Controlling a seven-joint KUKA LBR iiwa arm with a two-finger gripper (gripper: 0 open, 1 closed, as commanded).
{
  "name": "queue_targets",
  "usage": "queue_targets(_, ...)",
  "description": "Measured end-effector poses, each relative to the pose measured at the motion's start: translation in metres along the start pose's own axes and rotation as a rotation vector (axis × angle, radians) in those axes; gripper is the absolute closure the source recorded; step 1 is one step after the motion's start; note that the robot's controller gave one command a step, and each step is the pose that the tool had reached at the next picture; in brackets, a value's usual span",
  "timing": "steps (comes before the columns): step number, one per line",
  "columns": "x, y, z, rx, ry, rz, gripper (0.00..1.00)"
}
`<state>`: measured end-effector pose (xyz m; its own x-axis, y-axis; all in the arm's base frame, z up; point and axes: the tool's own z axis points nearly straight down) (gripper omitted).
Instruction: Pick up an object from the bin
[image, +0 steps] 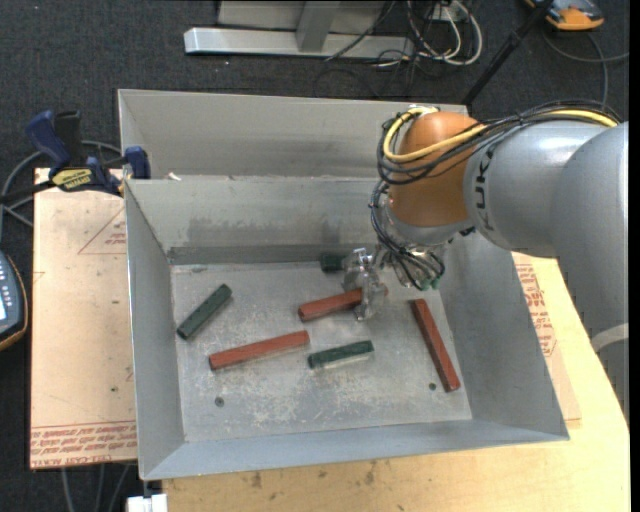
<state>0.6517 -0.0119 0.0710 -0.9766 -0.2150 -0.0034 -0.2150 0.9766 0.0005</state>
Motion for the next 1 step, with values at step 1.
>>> queue_targets(1,0.021,0.0447,-0.152,0.001,-0.009,-0.034,1.0)
